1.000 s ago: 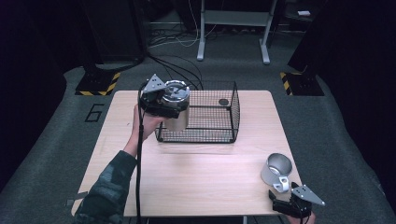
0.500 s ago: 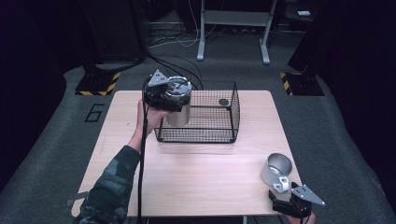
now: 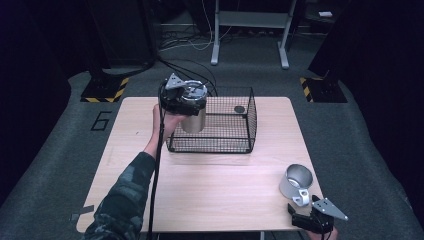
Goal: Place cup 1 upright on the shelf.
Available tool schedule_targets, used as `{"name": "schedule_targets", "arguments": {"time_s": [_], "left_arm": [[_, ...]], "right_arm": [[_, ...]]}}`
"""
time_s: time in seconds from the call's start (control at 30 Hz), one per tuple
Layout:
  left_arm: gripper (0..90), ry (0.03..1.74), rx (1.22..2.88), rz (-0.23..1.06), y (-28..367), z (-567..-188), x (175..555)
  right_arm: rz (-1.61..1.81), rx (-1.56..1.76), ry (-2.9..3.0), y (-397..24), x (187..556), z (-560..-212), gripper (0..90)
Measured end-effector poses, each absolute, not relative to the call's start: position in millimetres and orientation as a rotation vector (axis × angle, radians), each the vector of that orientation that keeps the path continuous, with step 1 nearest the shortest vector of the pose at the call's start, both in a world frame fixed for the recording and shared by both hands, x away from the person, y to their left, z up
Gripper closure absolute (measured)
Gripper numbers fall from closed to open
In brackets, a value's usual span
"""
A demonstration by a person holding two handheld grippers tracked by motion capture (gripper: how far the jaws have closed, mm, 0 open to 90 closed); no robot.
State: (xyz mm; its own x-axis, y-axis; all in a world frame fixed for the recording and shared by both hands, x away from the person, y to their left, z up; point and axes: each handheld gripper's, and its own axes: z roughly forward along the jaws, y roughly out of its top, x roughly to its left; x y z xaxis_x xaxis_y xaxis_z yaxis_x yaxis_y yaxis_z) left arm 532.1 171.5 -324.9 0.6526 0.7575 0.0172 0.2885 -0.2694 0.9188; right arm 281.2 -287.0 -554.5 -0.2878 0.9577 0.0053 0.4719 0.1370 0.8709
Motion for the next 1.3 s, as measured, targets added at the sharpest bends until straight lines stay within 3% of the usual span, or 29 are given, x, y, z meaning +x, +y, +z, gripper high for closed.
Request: {"name": "schedule_targets", "arguments": {"time_s": [1.3], "left_arm": [[3.8, 0.970, 1.897, 0.547, 156.1, -370.7, 564.2]], "right_arm": [[1.078, 1.363, 1.843, -287.5, 280.8, -554.6, 0.0]]}}
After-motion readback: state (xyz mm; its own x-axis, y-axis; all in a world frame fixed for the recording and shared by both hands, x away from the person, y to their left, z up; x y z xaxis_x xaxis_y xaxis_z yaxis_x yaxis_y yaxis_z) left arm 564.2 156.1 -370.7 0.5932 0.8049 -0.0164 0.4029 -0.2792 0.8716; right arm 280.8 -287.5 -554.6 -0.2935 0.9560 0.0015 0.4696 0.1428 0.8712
